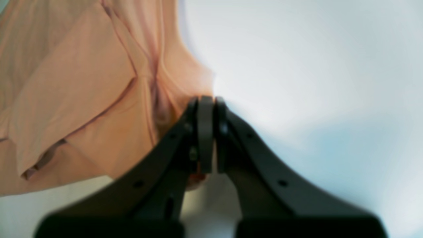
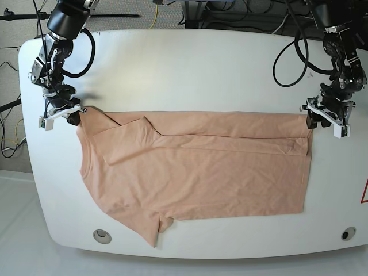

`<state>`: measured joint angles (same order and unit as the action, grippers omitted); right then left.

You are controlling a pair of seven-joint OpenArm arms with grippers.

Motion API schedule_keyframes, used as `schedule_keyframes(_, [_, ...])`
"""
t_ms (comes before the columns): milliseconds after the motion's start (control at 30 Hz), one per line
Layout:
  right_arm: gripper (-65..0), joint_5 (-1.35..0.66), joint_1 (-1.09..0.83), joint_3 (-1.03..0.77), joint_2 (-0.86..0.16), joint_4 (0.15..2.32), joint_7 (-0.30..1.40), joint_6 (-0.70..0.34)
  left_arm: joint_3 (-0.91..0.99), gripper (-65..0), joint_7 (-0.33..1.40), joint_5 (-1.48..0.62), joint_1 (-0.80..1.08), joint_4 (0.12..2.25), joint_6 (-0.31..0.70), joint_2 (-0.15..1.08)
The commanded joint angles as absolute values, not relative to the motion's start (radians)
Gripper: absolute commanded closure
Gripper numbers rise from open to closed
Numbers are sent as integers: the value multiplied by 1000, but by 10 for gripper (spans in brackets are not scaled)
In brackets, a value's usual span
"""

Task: Fold the T-shirt properly
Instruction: 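Lower both grippers onto the folded edge and close on the fabric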

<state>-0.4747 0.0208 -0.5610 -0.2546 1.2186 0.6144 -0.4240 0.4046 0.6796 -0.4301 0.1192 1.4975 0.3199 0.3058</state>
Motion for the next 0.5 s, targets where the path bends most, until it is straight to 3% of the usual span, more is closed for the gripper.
schedule_keyframes(0, [0, -475, 25, -560, -270, 1238, 628, -420, 416, -298, 661, -440, 115, 1506, 335, 322])
schedule_keyframes(333, [0, -480, 26, -563, -268, 1243, 621, -423, 421, -367, 680, -456, 97, 1391, 396, 324])
schedule_keyframes(467, [0, -485, 26, -562, -270, 1239, 618, -424, 423, -339, 665, -465, 92, 1351, 424, 323])
